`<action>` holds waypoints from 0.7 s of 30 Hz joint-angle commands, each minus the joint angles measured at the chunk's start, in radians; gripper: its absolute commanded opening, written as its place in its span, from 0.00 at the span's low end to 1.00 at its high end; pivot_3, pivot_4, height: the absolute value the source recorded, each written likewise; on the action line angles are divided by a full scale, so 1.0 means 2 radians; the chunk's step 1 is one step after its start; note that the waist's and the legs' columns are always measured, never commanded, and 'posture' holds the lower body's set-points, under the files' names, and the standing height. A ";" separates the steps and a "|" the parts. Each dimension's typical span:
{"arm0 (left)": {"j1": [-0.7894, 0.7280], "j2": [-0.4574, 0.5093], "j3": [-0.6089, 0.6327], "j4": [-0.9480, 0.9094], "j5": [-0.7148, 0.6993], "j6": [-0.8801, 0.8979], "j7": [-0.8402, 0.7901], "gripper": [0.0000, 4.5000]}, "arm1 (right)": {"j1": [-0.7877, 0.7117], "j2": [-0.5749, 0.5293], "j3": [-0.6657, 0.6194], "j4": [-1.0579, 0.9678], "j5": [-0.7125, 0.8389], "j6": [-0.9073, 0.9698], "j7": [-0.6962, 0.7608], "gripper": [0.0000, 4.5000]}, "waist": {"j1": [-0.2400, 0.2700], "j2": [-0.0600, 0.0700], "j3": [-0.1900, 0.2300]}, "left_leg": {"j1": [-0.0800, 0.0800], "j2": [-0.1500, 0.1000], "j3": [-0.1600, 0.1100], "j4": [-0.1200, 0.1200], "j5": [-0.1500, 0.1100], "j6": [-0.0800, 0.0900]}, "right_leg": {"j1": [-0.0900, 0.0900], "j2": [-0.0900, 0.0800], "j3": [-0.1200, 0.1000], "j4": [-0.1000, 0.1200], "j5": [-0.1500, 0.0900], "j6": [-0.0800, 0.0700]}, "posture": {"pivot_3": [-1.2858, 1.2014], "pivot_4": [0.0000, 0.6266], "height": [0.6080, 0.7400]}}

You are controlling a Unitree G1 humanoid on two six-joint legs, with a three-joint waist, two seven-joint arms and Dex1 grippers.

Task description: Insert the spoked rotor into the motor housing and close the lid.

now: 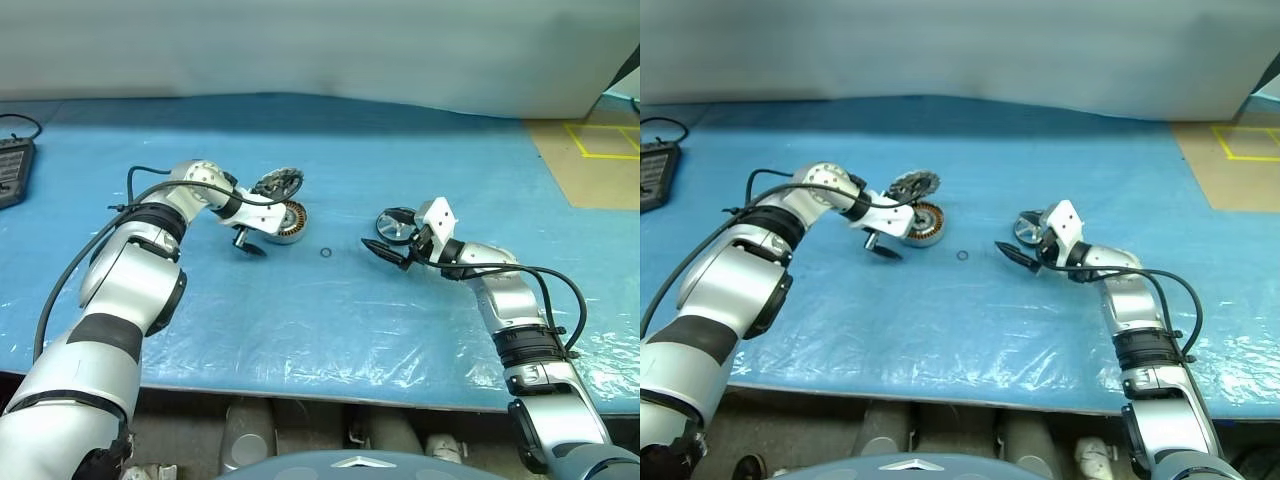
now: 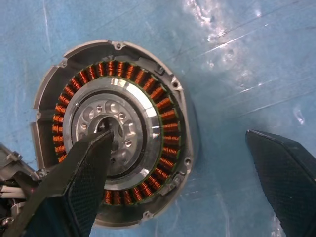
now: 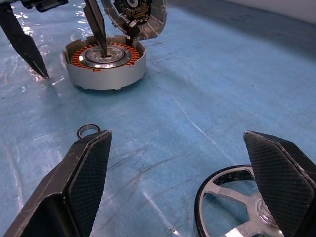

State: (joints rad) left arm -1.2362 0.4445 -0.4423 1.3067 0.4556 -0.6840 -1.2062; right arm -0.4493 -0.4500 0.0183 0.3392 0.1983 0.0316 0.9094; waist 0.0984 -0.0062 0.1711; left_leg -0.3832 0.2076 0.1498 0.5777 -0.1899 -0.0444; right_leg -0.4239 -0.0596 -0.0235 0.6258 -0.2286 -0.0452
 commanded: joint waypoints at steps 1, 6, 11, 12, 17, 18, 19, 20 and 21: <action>-0.015 -0.001 -0.002 0.001 0.007 0.005 0.009 1.00 | -0.001 -0.005 -0.010 -0.021 0.008 -0.002 -0.002 0.99 | 0.000 0.000 0.000 | 0.000 0.000 0.000 0.000 0.000 0.000 | 0.000 0.000 0.000 0.000 0.000 0.000 | 0.52 0.24 1.00; -0.006 -0.007 -0.004 0.005 0.014 0.017 0.005 0.80 | -0.002 -0.005 -0.010 -0.021 0.008 -0.003 -0.002 1.00 | 0.000 0.000 0.000 | 0.000 0.000 0.000 0.000 0.000 0.000 | 0.000 0.000 0.000 0.000 0.000 0.000 | 0.52 0.24 1.00; 0.006 -0.007 -0.010 0.002 0.025 0.008 0.027 0.51 | -0.001 -0.006 -0.011 -0.021 0.008 -0.003 -0.002 1.00 | -0.001 0.000 0.000 | 0.001 0.000 0.000 0.000 0.000 0.000 | 0.001 0.000 0.000 0.000 0.000 0.000 | 0.52 0.24 1.00; 0.009 -0.007 -0.009 0.002 0.022 0.009 0.021 0.51 | -0.001 -0.007 -0.011 -0.021 0.008 -0.003 -0.002 1.00 | 0.000 0.000 0.000 | 0.001 0.000 0.000 0.000 0.000 0.000 | 0.001 0.000 0.000 0.000 0.000 0.000 | 0.52 0.24 1.00; 0.020 -0.005 -0.004 -0.001 0.014 0.003 0.009 0.46 | -0.001 -0.008 -0.011 -0.021 0.007 -0.003 -0.002 1.00 | 0.000 0.000 0.000 | 0.002 0.000 0.000 0.000 0.000 0.000 | 0.002 0.000 0.000 -0.001 0.000 0.000 | 0.52 0.24 1.00; 0.022 -0.004 -0.003 -0.003 0.013 0.000 0.009 0.46 | -0.001 -0.008 -0.011 -0.021 0.007 -0.003 -0.001 1.00 | 0.000 0.000 0.000 | 0.002 0.000 0.000 0.000 0.000 0.000 | 0.003 0.000 0.000 -0.001 0.000 0.000 | 0.52 0.24 1.00; 0.024 -0.003 -0.003 -0.006 0.013 -0.006 0.012 0.46 | -0.002 -0.009 -0.011 -0.021 0.007 -0.002 -0.001 1.00 | 0.000 0.000 0.000 | 0.003 0.000 0.000 0.000 0.000 0.000 | 0.003 0.000 0.000 -0.001 0.000 0.000 | 0.52 0.24 1.00; 0.026 -0.002 -0.001 -0.009 0.009 -0.010 0.007 0.46 | -0.003 -0.009 -0.010 -0.021 0.007 -0.002 0.000 1.00 | 0.000 0.000 0.000 | 0.003 0.000 0.000 0.000 0.000 0.000 | 0.003 0.000 0.000 -0.001 0.000 0.000 | 0.52 0.24 1.00; 0.029 -0.001 0.000 -0.011 0.006 -0.015 0.002 0.46 | -0.004 -0.009 -0.010 -0.020 0.007 -0.002 0.000 1.00 | 0.000 0.000 0.000 | 0.003 0.000 0.000 0.000 0.000 0.000 | 0.003 0.000 0.000 -0.001 0.000 0.000 | 0.52 0.24 1.00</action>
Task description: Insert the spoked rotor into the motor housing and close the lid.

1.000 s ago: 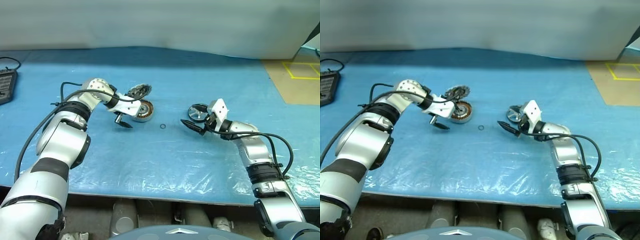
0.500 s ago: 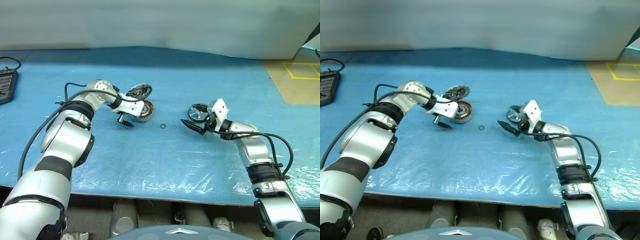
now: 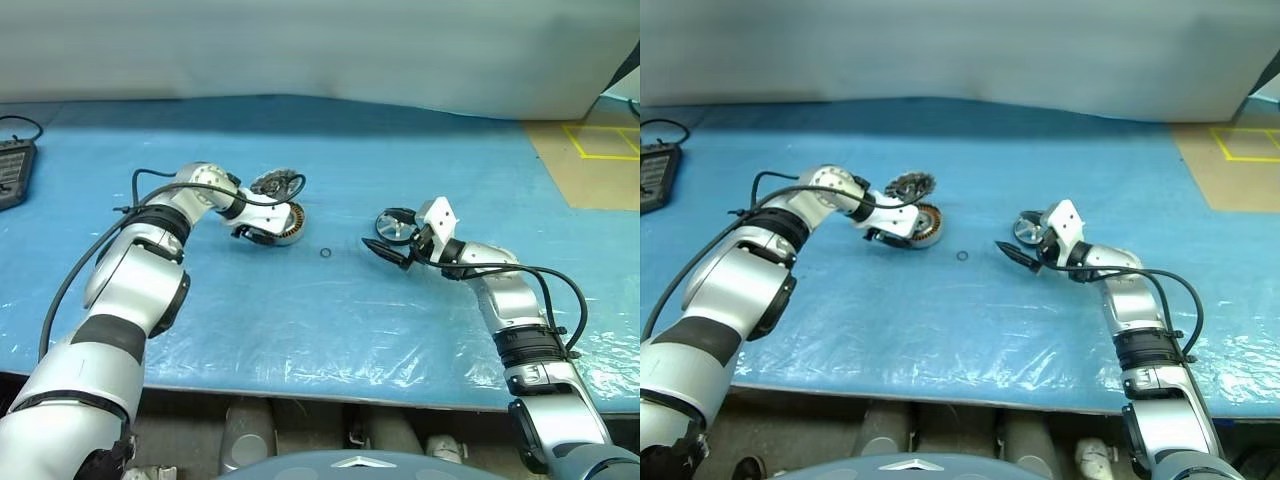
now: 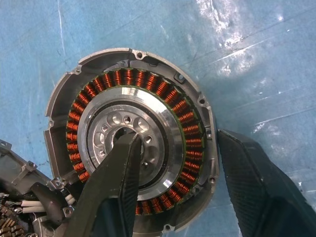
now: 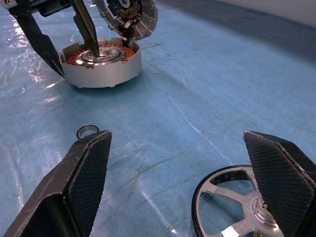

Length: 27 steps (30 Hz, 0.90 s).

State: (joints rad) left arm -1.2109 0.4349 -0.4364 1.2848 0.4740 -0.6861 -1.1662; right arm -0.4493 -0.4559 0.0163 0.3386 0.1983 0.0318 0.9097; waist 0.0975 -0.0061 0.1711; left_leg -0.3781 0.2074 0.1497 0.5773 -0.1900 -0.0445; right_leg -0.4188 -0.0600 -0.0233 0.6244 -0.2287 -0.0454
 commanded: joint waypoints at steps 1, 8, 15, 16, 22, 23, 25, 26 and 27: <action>0.019 0.004 -0.001 -0.004 -0.007 -0.019 -0.025 0.46 | -0.005 -0.006 -0.009 -0.019 0.007 -0.003 0.000 1.00 | 0.000 0.000 0.000 | 0.000 0.000 0.000 0.000 0.000 0.000 | 0.000 0.000 0.000 0.000 0.000 0.000 | 0.52 0.24 1.00; 0.058 0.015 0.010 -0.054 -0.059 -0.058 -0.118 0.46 | -0.007 -0.004 -0.005 -0.018 0.008 -0.002 0.004 1.00 | 0.001 0.000 0.000 | 0.000 0.000 0.000 0.000 0.000 0.000 | 0.000 0.000 0.000 0.000 0.000 0.000 | 0.52 0.24 1.00; 0.131 0.034 0.002 -0.199 -0.141 -0.042 -0.218 0.46 | -0.011 -0.002 -0.002 -0.012 0.006 -0.004 0.008 1.00 | 0.002 0.000 0.000 | 0.000 0.000 0.000 0.000 0.000 0.000 | 0.000 0.000 0.000 0.000 -0.001 -0.002 | 0.52 0.24 1.00; 0.141 0.038 -0.003 -0.223 -0.151 -0.035 -0.222 0.46 | -0.011 -0.001 -0.002 -0.011 0.006 -0.005 0.008 1.00 | 0.002 0.000 0.000 | 0.000 0.000 0.000 -0.001 0.000 0.000 | 0.000 0.000 0.000 0.000 -0.001 -0.002 | 0.52 0.24 1.00; 0.186 0.068 -0.048 -0.350 -0.203 0.019 -0.224 0.46 | -0.012 0.002 0.002 -0.012 0.005 -0.005 0.010 1.00 | 0.001 0.001 0.000 | 0.001 0.000 0.001 -0.001 0.000 -0.001 | 0.000 0.000 0.000 0.000 -0.001 -0.002 | 0.52 0.24 1.00; 0.189 0.069 -0.052 -0.360 -0.207 0.024 -0.224 0.46 | -0.011 0.002 0.002 -0.012 0.005 -0.005 0.010 1.00 | 0.001 0.001 0.000 | 0.001 0.000 0.001 -0.001 0.000 -0.001 | 0.000 -0.001 0.000 0.000 -0.001 -0.002 | 0.52 0.24 1.00; 0.192 0.071 -0.057 -0.374 -0.212 0.035 -0.224 0.46 | -0.010 0.003 0.002 -0.014 0.005 -0.004 0.010 1.00 | 0.001 0.001 0.000 | 0.001 0.000 0.001 -0.001 0.000 -0.001 | 0.000 -0.001 0.000 0.000 -0.001 -0.002 | 0.52 0.24 1.00; 0.191 0.071 -0.058 -0.378 -0.211 0.039 -0.224 0.46 | -0.010 0.003 0.002 -0.014 0.005 -0.004 0.011 1.00 | 0.001 0.001 0.000 | 0.001 0.000 0.001 -0.001 0.000 -0.001 | 0.000 -0.001 0.000 0.000 -0.001 -0.002 | 0.52 0.24 1.00; 0.191 0.071 -0.060 -0.380 -0.211 0.043 -0.224 0.46 | -0.009 0.003 0.002 -0.015 0.005 -0.004 0.011 1.00 | 0.001 0.001 0.000 | 0.001 0.000 0.001 -0.001 0.000 -0.001 | 0.000 0.000 0.000 0.000 -0.001 -0.002 | 0.52 0.24 1.00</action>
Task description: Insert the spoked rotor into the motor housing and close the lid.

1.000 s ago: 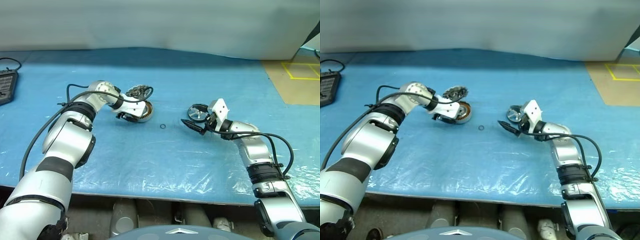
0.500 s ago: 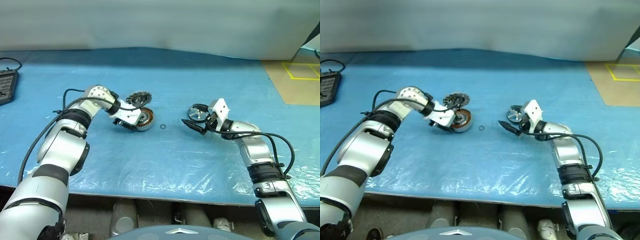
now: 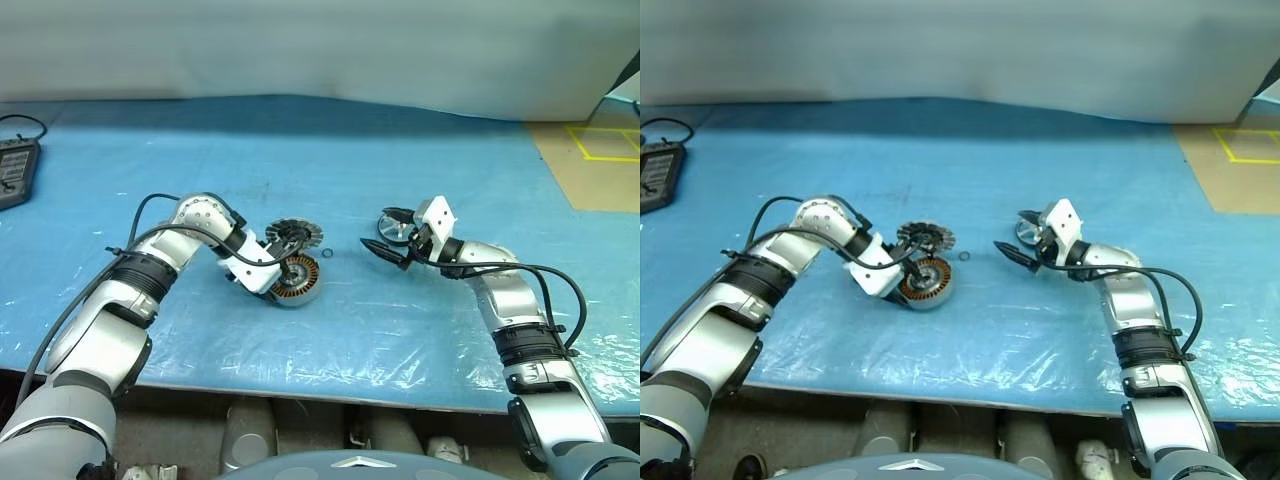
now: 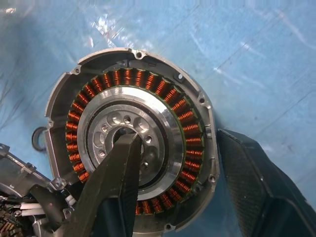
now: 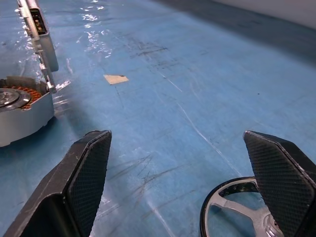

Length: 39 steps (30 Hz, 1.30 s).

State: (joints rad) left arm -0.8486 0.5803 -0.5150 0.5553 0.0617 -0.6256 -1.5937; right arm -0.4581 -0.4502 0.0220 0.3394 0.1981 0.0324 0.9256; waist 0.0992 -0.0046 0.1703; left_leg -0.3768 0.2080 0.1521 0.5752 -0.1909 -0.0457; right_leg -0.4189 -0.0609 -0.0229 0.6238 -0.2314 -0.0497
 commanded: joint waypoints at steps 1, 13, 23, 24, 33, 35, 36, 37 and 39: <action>0.009 -0.003 -0.020 -0.013 -0.001 0.013 -0.010 0.46 | -0.004 0.000 0.000 -0.016 0.005 -0.004 0.003 1.00 | 0.000 0.000 0.000 | 0.000 0.000 0.000 0.000 0.000 0.000 | 0.000 0.000 0.000 0.000 0.000 0.000 | 0.52 0.24 1.00; 0.004 -0.034 0.007 -0.007 -0.001 0.028 0.023 0.99 | -0.007 0.008 0.005 -0.019 0.004 -0.001 0.005 1.00 | -0.002 0.000 0.000 | 0.000 0.000 0.000 0.000 0.000 -0.001 | 0.000 0.000 0.000 0.000 0.000 0.000 | 0.52 0.24 1.00; 0.045 0.018 0.045 -0.122 -0.074 0.141 -0.006 0.99 | -0.007 0.010 0.009 -0.020 0.009 0.001 0.014 1.00 | -0.003 0.000 0.000 | -0.001 0.001 0.000 0.000 0.000 0.000 | -0.001 0.001 0.000 0.000 0.000 0.000 | 0.52 0.24 1.00; 0.052 0.026 0.053 -0.139 -0.087 0.166 -0.008 0.99 | -0.007 0.011 0.009 -0.020 0.010 0.002 0.015 1.00 | -0.003 0.000 0.000 | -0.001 0.001 0.000 0.000 0.000 0.000 | -0.001 0.001 0.000 0.000 0.000 0.000 | 0.52 0.24 1.00; 0.090 0.071 0.140 -0.232 -0.191 0.359 0.018 0.99 | -0.010 0.018 0.011 -0.015 0.017 0.004 0.035 1.00 | -0.003 0.000 0.000 | -0.001 0.000 0.001 0.000 -0.001 -0.001 | -0.001 0.001 0.000 0.000 0.000 0.000 | 0.52 0.24 1.00; 0.109 0.075 0.167 -0.245 -0.213 0.389 0.034 0.99 | -0.007 0.020 0.016 -0.016 0.016 0.003 0.043 1.00 | -0.004 0.001 0.000 | -0.001 0.001 0.001 0.000 -0.001 -0.001 | -0.001 0.001 0.000 0.000 0.000 0.000 | 0.52 0.24 1.00; 0.119 0.077 0.177 -0.251 -0.219 0.396 0.043 0.99 | -0.005 0.020 0.018 -0.017 0.015 0.003 0.047 1.00 | -0.005 0.001 0.000 | -0.001 0.001 0.001 0.000 -0.001 -0.001 | -0.002 0.001 0.000 0.000 0.000 0.000 | 0.52 0.24 1.00; 0.131 0.078 0.186 -0.255 -0.222 0.400 0.051 0.99 | -0.003 0.021 0.020 -0.018 0.015 0.004 0.050 1.00 | -0.006 0.001 0.000 | -0.001 0.001 0.001 0.000 -0.001 -0.001 | -0.002 0.001 0.000 0.000 0.000 0.000 | 0.52 0.24 1.00; 0.164 0.075 0.206 -0.263 -0.226 0.399 0.075 0.99 | 0.000 0.022 0.024 -0.014 0.014 0.003 0.055 1.00 | -0.009 0.001 0.000 | -0.001 0.001 0.001 0.000 -0.001 -0.001 | -0.002 0.001 0.000 0.000 0.000 0.000 | 0.52 0.24 1.00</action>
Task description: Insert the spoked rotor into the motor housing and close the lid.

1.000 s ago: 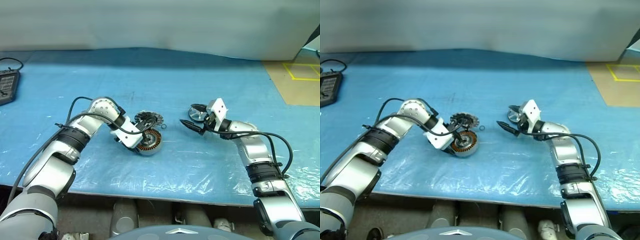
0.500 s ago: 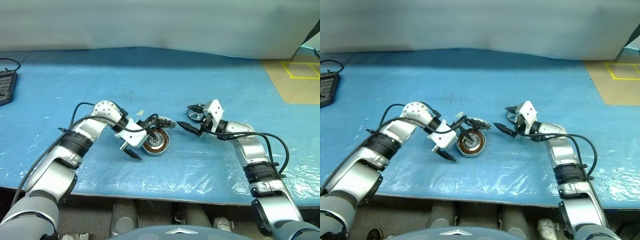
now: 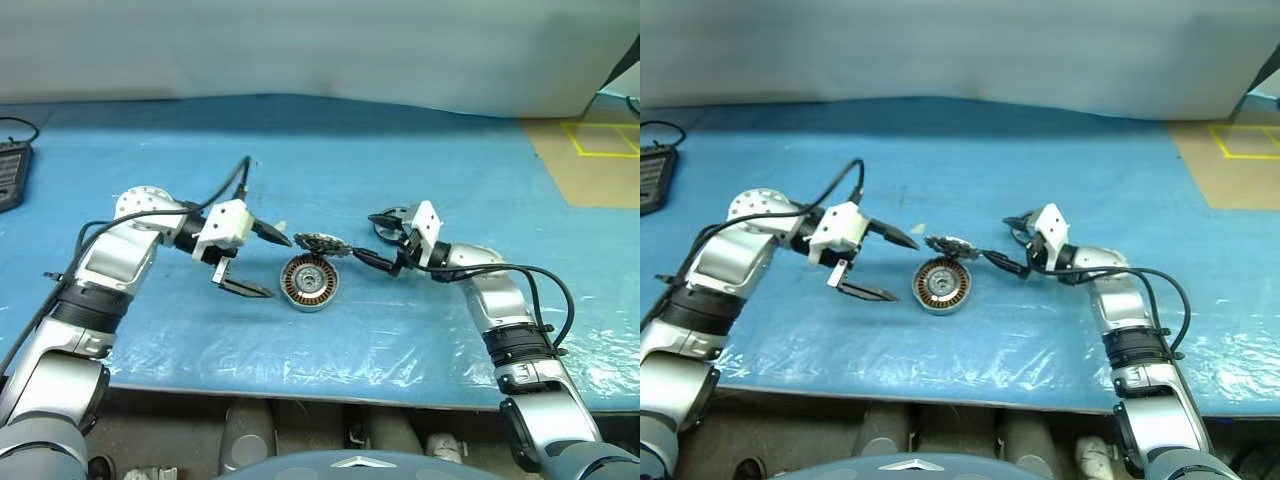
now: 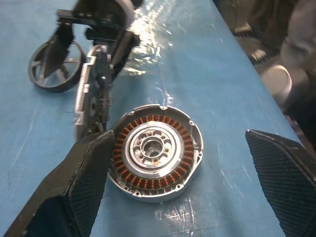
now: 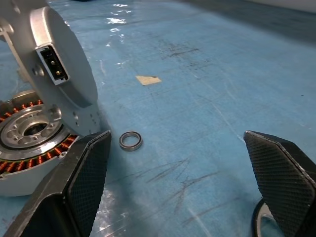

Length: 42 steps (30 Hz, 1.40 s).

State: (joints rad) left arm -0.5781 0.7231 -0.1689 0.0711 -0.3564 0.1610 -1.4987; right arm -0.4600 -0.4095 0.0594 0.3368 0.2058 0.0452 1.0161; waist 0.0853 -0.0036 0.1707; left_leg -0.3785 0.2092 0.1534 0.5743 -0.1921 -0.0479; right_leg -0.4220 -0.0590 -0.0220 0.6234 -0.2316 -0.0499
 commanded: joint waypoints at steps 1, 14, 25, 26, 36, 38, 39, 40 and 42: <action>0.048 0.001 0.042 -0.026 -0.019 0.005 0.039 0.99 | 0.001 0.003 0.006 -0.010 0.009 -0.004 0.012 1.00 | -0.004 0.000 0.000 | 0.000 0.000 0.000 0.000 0.000 0.000 | 0.000 0.000 0.000 0.000 0.000 0.000 | 0.52 0.24 1.00; 0.187 -0.042 0.105 -0.067 -0.014 -0.020 0.179 0.99 | -0.030 0.027 0.037 0.056 -0.019 -0.048 0.022 1.00 | -0.009 0.000 0.000 | 0.000 0.000 0.000 0.001 0.000 0.000 | 0.000 0.000 0.000 0.000 0.000 0.000 | 0.52 0.24 1.00; 0.199 -0.054 0.099 -0.064 -0.009 -0.035 0.210 0.99 | -0.074 0.047 0.046 0.155 -0.057 -0.133 0.004 1.00 | -0.009 0.000 0.000 | 0.000 0.000 0.000 0.001 0.001 0.002 | 0.000 0.000 0.000 0.000 0.000 0.000 | 0.52 0.24 1.00; 0.199 -0.055 0.100 -0.063 -0.009 -0.036 0.211 0.99 | -0.075 0.048 0.045 0.158 -0.056 -0.135 0.006 1.00 | -0.009 0.000 0.000 | 0.000 0.000 0.000 0.001 0.001 0.002 | 0.000 0.000 0.000 0.000 0.000 0.000 | 0.52 0.24 1.00; 0.193 -0.052 0.102 -0.047 -0.006 -0.042 0.215 0.99 | -0.077 0.071 0.061 0.188 -0.074 -0.164 0.002 1.00 | -0.011 0.000 0.000 | 0.000 0.000 0.000 0.001 0.001 0.003 | 0.000 0.000 0.000 0.000 0.000 0.000 | 0.52 0.24 1.00; 0.193 -0.053 0.101 -0.047 -0.005 -0.043 0.217 0.99 | -0.083 0.079 0.063 0.210 -0.083 -0.175 -0.006 1.00 | -0.012 0.000 0.000 | 0.000 0.001 0.000 0.001 0.001 0.003 | 0.000 0.000 0.000 0.000 0.000 0.000 | 0.52 0.24 1.00; 0.193 -0.053 0.100 -0.047 -0.005 -0.043 0.219 0.99 | -0.086 0.083 0.063 0.219 -0.087 -0.179 -0.010 1.00 | -0.012 0.000 0.000 | 0.000 0.001 0.000 0.001 0.001 0.003 | 0.000 0.000 0.000 0.000 0.000 0.000 | 0.52 0.24 1.00; 0.193 -0.054 0.100 -0.047 -0.005 -0.043 0.220 0.99 | -0.090 0.085 0.063 0.227 -0.090 -0.182 -0.013 1.00 | -0.013 0.000 0.000 | 0.000 0.001 0.000 0.001 0.001 0.003 | 0.000 0.000 0.000 0.000 0.000 0.000 | 0.52 0.24 1.00; 0.194 -0.054 0.099 -0.048 -0.004 -0.044 0.222 0.99 | -0.096 0.090 0.064 0.245 -0.097 -0.190 -0.023 1.00 | -0.015 0.000 0.000 | 0.000 0.001 0.000 0.001 0.001 0.003 | 0.000 0.000 0.000 0.000 0.000 0.000 | 0.52 0.24 1.00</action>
State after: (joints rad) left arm -0.1849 0.6115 0.0129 -0.0098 -0.3670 0.0897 -1.0603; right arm -0.6422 -0.2376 0.1791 0.8061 0.0229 -0.3111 0.9847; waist 0.0554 -0.0037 0.1706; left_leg -0.3782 0.2103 0.1534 0.5766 -0.1910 -0.0426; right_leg -0.4216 -0.0585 -0.0217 0.6242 -0.2317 -0.0502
